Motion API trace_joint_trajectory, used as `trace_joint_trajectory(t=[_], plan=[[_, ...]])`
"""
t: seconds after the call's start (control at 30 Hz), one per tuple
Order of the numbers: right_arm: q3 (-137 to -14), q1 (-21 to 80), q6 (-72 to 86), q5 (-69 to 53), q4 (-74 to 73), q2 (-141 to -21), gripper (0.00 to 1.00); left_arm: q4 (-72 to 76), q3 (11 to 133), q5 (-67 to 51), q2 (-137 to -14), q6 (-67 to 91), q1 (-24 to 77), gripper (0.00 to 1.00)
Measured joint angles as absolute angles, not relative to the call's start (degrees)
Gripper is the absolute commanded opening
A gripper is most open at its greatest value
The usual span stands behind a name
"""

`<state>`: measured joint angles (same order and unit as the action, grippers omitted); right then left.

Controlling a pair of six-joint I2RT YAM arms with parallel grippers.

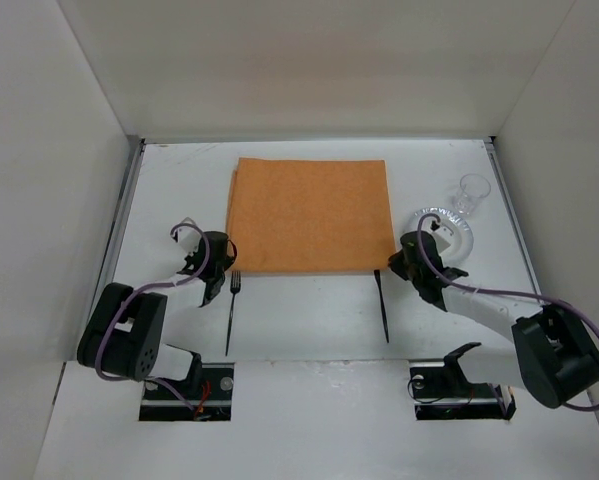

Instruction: Set the dinner table for one person

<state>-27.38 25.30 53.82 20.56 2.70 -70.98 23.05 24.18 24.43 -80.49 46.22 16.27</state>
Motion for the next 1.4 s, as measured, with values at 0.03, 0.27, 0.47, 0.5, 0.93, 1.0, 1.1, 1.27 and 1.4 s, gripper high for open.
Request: trace_joint_trajectory(t=[0.03,0.27,0.47,0.5,0.93,1.0,1.1,1.27,1.4], plan=[[-27.2,25.3,53.8,20.5,2.5,-70.9,0.13,22.5,23.7,24.4,-79.6,46.2,16.5,0.06],[-27.4,25.3,52.1,20.6,1.3,-72.4,0.6,19.8,21.8,25.1,-73.4,46.4,17.1,0.18],[-27.9,25.1,50.2,22.1,-1.7,-66.0,0.7,19.1,21.8,27.2,-64.5,46.0,20.0,0.36],[-27.9,24.8,50.2,22.8,-2.2,-63.7,0.7,19.2,21.8,27.7,-62.9,45.7,20.6,0.39],[-25.1,-0.4,54.4,24.7,-7.3,-52.9,0.67,24.6,17.0,31.2,-54.3,40.8,29.5,0.54],[-25.0,-2.6,54.7,23.4,-7.3,-54.7,0.66,26.3,16.6,31.4,-54.6,40.1,30.5,0.54],[-24.7,-4.8,54.9,21.5,-6.7,-57.2,0.64,28.6,16.3,31.6,-55.1,39.4,31.9,0.55],[-23.6,-8.6,55.6,16.6,-3.6,-62.3,0.6,31.6,15.2,31.6,-56.4,39.0,32.9,0.55],[-23.1,-10.0,56.9,12.9,1.0,-66.9,0.57,32.0,14.8,31.6,-57.1,38.9,33.0,0.54]])
